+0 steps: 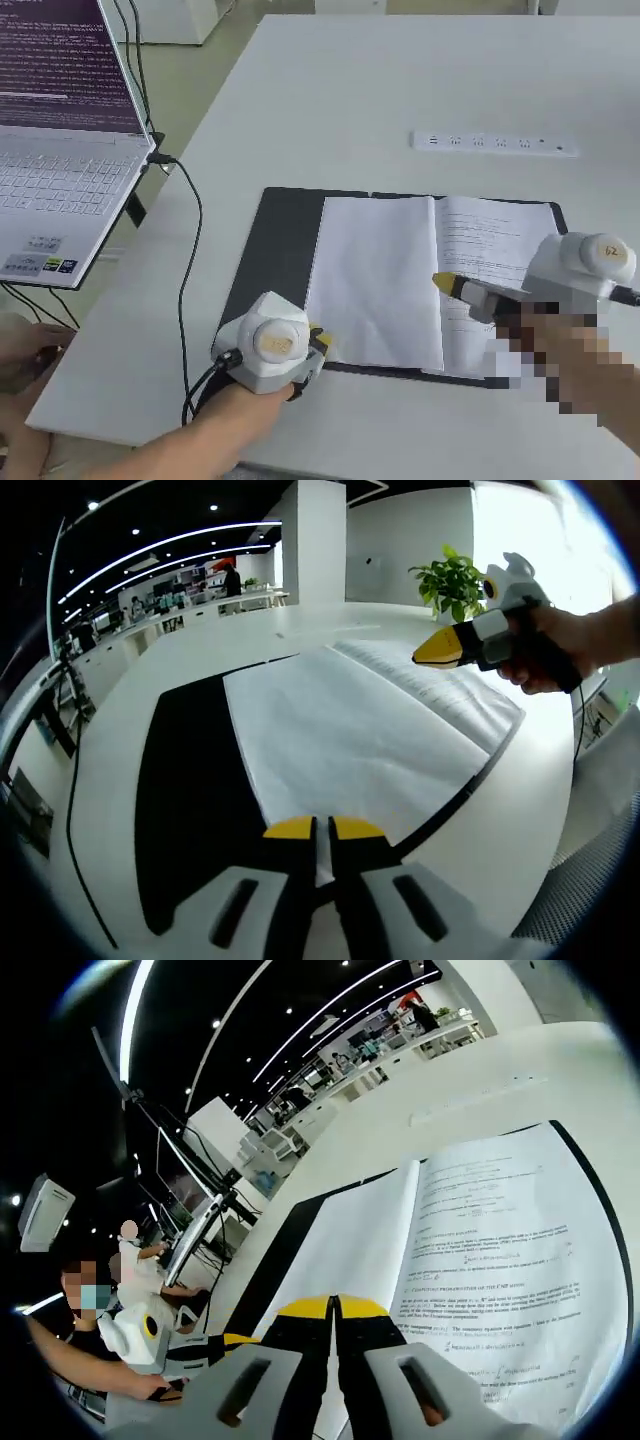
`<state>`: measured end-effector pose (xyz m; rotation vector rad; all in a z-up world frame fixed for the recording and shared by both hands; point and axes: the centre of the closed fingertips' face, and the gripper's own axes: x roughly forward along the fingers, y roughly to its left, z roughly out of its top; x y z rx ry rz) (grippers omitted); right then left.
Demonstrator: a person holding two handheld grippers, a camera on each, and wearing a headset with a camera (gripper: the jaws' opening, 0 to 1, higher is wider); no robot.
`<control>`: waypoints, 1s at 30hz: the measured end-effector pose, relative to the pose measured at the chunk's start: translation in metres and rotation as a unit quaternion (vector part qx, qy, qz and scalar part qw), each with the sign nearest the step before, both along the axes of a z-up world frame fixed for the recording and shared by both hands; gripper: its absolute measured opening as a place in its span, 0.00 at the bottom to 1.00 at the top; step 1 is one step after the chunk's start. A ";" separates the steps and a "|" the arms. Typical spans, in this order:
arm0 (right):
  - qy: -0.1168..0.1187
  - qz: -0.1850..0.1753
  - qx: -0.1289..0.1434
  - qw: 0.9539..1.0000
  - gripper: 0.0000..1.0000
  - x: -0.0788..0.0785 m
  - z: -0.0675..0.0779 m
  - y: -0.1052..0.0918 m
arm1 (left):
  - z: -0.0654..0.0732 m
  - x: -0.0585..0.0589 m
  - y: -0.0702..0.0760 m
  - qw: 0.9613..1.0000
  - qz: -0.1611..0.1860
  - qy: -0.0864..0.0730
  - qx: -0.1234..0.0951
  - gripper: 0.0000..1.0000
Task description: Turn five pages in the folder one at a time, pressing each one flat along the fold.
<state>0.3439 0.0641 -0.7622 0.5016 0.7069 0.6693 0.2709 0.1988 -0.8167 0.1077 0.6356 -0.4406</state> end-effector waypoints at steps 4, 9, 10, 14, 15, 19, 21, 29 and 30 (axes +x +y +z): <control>0.012 0.012 0.009 1.000 0.00 0.011 0.002 0.008 | 0.000 -0.001 0.002 1.000 0.001 -0.007 0.020 0.00; 0.056 0.001 0.041 0.998 0.00 0.028 -0.002 0.019 | -0.001 0.000 0.003 0.999 -0.002 -0.016 0.033 0.00; 0.071 0.001 0.047 0.996 0.00 0.035 -0.008 0.019 | -0.001 0.000 0.004 0.999 -0.001 -0.016 0.033 0.00; 0.095 -0.014 0.050 0.994 0.00 0.056 -0.026 0.014 | -0.001 0.000 0.004 0.999 0.000 -0.018 0.030 0.00; 0.107 -0.020 0.052 0.993 0.00 0.061 -0.034 0.011 | -0.001 0.000 0.004 0.999 -0.002 -0.018 0.030 0.00; 0.136 -0.046 0.094 0.985 0.00 0.078 -0.039 0.009 | 0.000 0.001 0.003 0.999 0.000 -0.020 0.031 0.00; 0.129 -0.052 0.092 0.986 0.00 0.089 -0.041 0.006 | -0.001 0.001 0.003 0.999 0.001 -0.023 0.030 0.00; 0.159 -0.088 0.136 0.974 0.00 0.121 -0.043 0.006 | -0.001 0.002 0.003 0.999 0.005 -0.029 0.024 0.00; 0.160 -0.089 0.139 0.973 0.00 0.126 -0.042 0.007 | -0.001 0.003 0.003 0.999 0.005 -0.030 0.024 0.00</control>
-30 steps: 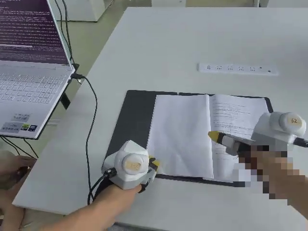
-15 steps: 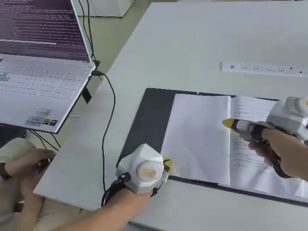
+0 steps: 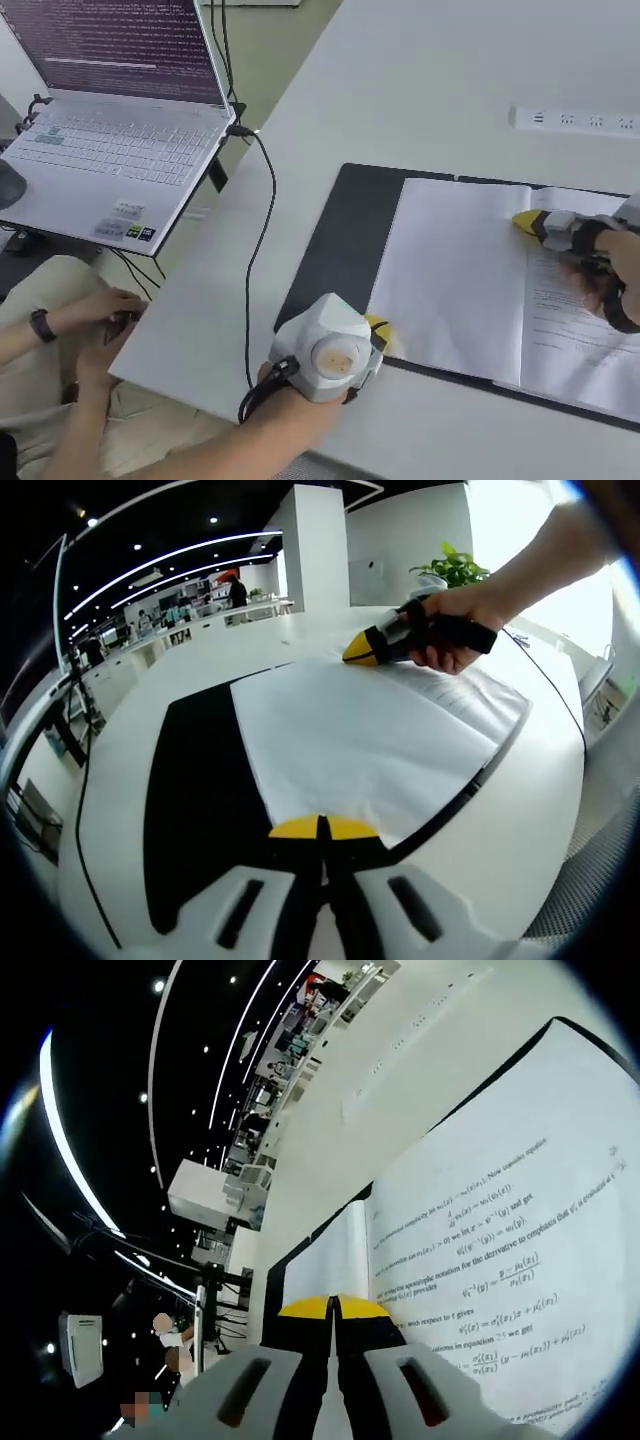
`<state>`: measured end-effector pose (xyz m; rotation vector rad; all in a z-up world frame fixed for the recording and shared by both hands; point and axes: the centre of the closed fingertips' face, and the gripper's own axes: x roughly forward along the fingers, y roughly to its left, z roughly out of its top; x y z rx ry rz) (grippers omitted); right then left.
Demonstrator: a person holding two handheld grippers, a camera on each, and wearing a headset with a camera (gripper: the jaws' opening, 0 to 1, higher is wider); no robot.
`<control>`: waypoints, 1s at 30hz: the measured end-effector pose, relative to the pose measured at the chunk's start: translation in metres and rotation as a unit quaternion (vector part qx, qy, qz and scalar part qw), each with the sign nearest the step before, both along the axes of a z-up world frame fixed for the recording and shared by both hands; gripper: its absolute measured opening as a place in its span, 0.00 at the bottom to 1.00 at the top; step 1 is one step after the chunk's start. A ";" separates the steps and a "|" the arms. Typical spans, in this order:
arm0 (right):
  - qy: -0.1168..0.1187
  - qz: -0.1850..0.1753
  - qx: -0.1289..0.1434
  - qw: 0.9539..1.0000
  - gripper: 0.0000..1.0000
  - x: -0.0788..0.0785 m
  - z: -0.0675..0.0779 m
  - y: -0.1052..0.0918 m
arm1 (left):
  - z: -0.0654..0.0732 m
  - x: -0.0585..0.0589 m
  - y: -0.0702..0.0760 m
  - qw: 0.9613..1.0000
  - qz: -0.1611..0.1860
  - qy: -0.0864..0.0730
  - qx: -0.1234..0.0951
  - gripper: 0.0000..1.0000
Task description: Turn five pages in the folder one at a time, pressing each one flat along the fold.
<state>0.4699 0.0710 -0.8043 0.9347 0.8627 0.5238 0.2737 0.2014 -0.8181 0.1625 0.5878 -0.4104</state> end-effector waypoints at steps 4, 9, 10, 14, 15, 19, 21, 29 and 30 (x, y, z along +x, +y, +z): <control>0.007 -0.032 0.004 0.999 0.00 0.020 -0.001 -0.003 | 0.000 0.001 0.000 1.000 0.002 -0.001 0.000 0.00; 0.025 -0.064 0.032 0.997 0.00 0.034 -0.006 -0.005 | 0.000 0.001 0.000 1.000 -0.002 0.000 0.000 0.00; 0.025 -0.067 0.034 0.997 0.00 0.036 -0.005 -0.005 | -0.001 0.001 0.000 1.000 -0.002 -0.001 -0.001 0.00; 0.019 -0.103 0.036 0.994 0.00 0.048 -0.005 -0.010 | -0.001 0.001 0.000 1.000 0.001 -0.002 -0.005 0.00; 0.024 -0.115 0.038 0.992 0.00 0.051 -0.005 -0.011 | -0.001 0.001 0.000 1.000 0.002 -0.001 -0.004 0.00; 0.008 -0.116 0.019 0.993 0.00 0.054 -0.006 -0.009 | -0.001 0.001 0.000 1.000 0.003 0.002 -0.006 0.00; 0.026 -0.113 0.028 0.993 0.00 0.050 -0.008 -0.010 | -0.001 0.001 0.001 1.000 0.003 0.003 -0.009 0.00; 0.079 -0.047 0.055 0.994 0.00 0.008 -0.009 -0.003 | -0.001 0.001 0.001 1.000 0.002 0.005 -0.005 0.00; 0.084 -0.037 0.061 0.994 0.00 0.002 -0.009 -0.002 | -0.001 0.001 0.001 1.000 0.002 0.006 -0.005 0.00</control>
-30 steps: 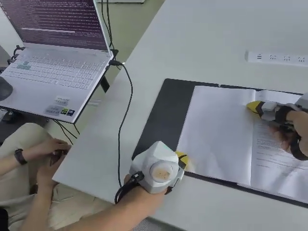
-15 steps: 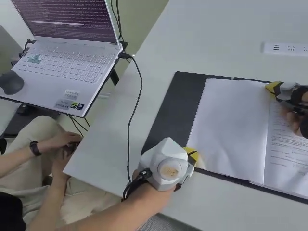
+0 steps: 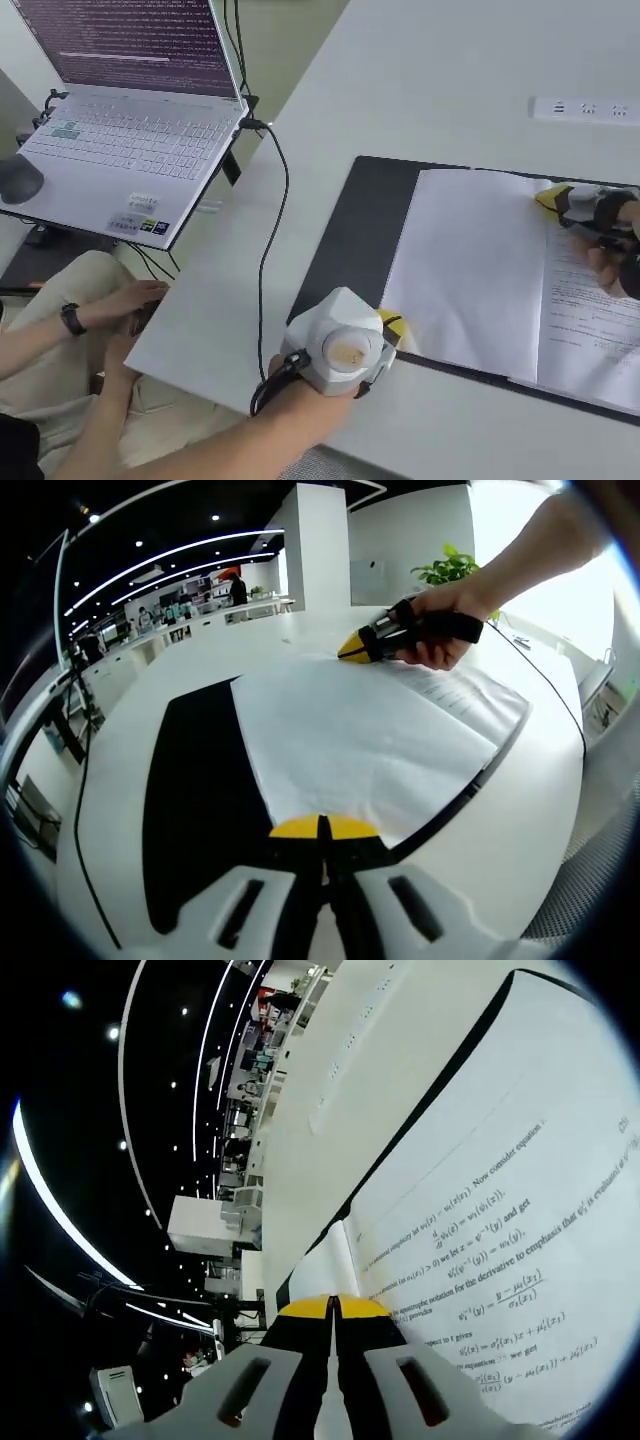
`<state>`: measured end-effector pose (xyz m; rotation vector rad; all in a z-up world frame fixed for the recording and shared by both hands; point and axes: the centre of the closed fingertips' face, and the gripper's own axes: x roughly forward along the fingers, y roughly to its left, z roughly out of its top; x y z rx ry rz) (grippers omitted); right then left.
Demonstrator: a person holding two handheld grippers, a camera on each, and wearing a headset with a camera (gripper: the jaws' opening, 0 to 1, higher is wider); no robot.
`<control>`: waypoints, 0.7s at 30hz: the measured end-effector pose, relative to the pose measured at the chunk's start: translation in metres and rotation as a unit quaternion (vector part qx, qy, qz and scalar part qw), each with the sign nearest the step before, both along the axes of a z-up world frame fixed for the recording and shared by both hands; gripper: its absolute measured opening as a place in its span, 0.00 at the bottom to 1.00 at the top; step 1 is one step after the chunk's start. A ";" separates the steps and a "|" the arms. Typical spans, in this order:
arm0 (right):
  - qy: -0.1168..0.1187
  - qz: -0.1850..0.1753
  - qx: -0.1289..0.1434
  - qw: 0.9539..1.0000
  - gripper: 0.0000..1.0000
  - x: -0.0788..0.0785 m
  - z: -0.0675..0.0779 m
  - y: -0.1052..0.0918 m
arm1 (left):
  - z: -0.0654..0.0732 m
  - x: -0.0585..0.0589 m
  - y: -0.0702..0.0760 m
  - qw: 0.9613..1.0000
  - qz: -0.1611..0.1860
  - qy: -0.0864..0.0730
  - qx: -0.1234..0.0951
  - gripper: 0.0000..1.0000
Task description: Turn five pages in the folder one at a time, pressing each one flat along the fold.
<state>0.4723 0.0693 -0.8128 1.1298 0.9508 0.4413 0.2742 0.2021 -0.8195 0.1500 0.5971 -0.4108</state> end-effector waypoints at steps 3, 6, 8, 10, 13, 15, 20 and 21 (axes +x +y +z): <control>0.004 0.010 0.010 1.000 0.00 -0.015 0.001 -0.001 | 0.000 0.000 0.000 1.000 0.000 0.001 0.001 0.00; 0.011 0.011 0.029 0.999 0.00 -0.031 0.002 -0.004 | -0.001 0.000 0.000 1.000 0.001 0.002 0.000 0.00; 0.012 0.037 0.034 0.999 0.00 -0.049 0.003 -0.002 | -0.001 0.000 0.000 1.000 0.001 0.002 -0.003 0.00; 0.013 0.047 0.046 0.998 0.00 -0.065 0.005 0.000 | -0.001 0.000 0.000 1.000 -0.001 0.002 -0.002 0.00; 0.017 0.038 0.065 0.997 0.00 -0.075 0.003 -0.005 | -0.001 0.000 0.000 1.000 -0.001 0.004 -0.003 0.00; 0.020 0.076 0.070 0.994 0.00 -0.096 0.004 0.001 | -0.001 -0.001 0.000 1.000 0.000 0.004 -0.003 0.00; 0.018 0.095 0.068 0.993 0.00 -0.125 0.001 0.006 | 0.000 -0.002 0.000 1.000 0.003 0.004 -0.004 0.00; 0.018 0.095 0.068 0.993 0.00 -0.130 0.002 0.006 | 0.001 -0.002 0.000 1.000 0.003 0.004 -0.004 0.00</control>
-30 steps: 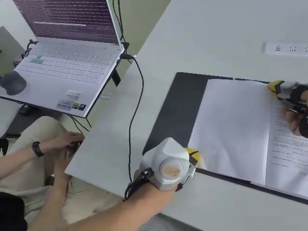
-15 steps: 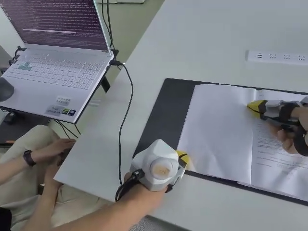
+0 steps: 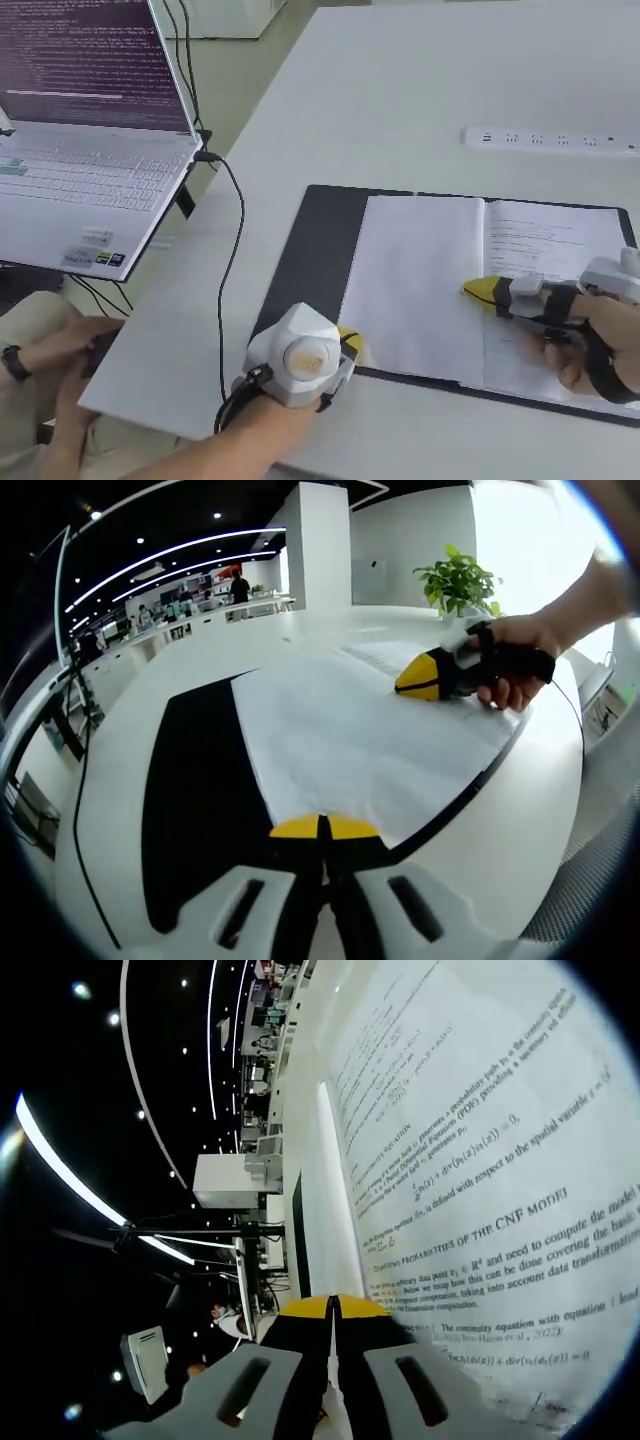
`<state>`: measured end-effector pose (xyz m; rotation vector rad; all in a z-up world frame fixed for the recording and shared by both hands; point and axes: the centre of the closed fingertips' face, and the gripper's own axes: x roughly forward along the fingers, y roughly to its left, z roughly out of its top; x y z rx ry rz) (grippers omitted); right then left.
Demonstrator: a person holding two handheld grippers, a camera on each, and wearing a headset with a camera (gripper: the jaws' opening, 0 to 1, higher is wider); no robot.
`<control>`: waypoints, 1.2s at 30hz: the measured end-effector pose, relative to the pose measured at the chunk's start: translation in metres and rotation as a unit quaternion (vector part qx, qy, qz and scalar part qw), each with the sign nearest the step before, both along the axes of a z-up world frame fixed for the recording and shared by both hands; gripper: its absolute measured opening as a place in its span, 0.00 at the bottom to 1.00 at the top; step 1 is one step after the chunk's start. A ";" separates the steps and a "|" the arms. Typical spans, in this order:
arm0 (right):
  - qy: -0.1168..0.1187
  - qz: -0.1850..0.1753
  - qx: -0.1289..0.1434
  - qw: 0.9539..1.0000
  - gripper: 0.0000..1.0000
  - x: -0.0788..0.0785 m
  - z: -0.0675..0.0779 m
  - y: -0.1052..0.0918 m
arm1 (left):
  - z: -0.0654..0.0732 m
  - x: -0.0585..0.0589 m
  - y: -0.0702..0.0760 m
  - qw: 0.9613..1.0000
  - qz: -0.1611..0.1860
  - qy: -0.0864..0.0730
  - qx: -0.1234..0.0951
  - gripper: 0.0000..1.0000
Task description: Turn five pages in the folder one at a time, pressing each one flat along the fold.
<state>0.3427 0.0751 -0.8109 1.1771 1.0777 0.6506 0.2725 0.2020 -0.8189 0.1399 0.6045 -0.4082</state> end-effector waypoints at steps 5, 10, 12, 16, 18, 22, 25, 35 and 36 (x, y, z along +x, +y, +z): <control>0.000 0.018 -0.003 1.000 0.00 -0.031 -0.001 0.002 | 0.000 0.000 0.000 1.000 0.002 0.002 -0.001 0.00; 0.002 0.015 0.000 1.000 0.00 -0.055 0.002 0.003 | 0.000 0.000 0.001 1.000 0.003 0.004 -0.001 0.00; 0.001 0.017 -0.002 1.000 0.00 -0.062 0.003 0.004 | 0.000 0.000 0.001 1.000 0.002 0.006 0.000 0.00; 0.003 0.010 0.001 1.000 0.00 -0.074 0.003 0.004 | 0.000 0.000 0.001 1.000 0.002 0.008 0.000 0.00; 0.008 0.006 0.003 1.000 0.00 -0.077 0.002 0.003 | 0.000 0.000 0.001 1.000 0.001 0.008 0.000 0.00; 0.017 0.009 0.007 1.000 0.00 -0.089 -0.001 0.004 | 0.000 -0.001 0.001 1.000 0.001 0.007 0.000 0.00; 0.018 0.012 0.008 1.000 0.00 -0.100 -0.001 0.005 | 0.001 -0.001 0.001 1.000 0.001 0.008 0.000 0.00; -0.017 -0.017 -0.017 1.000 0.00 -0.131 0.012 -0.008 | 0.002 -0.003 0.002 1.000 0.018 0.009 -0.018 0.00; -0.033 -0.018 -0.030 0.999 0.00 -0.133 0.015 -0.010 | 0.002 -0.003 0.002 1.000 0.019 0.010 -0.019 0.00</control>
